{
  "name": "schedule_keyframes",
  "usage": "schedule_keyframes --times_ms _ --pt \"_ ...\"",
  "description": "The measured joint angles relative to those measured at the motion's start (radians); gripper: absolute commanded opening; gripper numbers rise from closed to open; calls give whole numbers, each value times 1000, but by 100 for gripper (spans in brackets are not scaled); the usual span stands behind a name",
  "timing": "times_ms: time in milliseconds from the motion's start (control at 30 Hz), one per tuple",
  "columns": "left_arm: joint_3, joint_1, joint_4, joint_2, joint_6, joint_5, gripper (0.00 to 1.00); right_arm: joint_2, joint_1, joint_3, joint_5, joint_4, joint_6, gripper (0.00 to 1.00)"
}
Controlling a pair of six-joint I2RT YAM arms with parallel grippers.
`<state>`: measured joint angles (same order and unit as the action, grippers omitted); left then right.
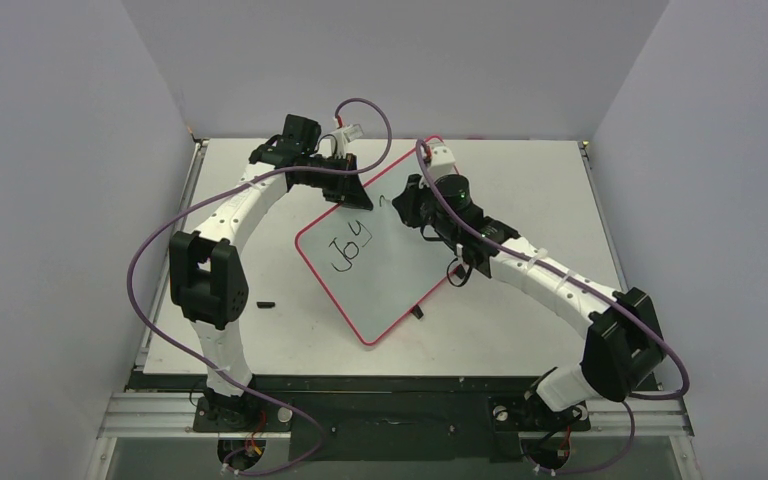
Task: Write a sentence on the whiteboard
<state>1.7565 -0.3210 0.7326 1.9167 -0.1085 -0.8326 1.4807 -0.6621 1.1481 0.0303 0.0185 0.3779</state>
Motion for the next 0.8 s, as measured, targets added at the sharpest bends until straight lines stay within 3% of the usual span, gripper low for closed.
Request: schedule_keyframes --times_ms 367,800 --pt "0 0 0 -1 0 1 0 -74 -5 -118 1 -27 0 0" --pt "0 -3 1 -5 1 3 0 -79 -7 -104 -28 -94 -27 0"
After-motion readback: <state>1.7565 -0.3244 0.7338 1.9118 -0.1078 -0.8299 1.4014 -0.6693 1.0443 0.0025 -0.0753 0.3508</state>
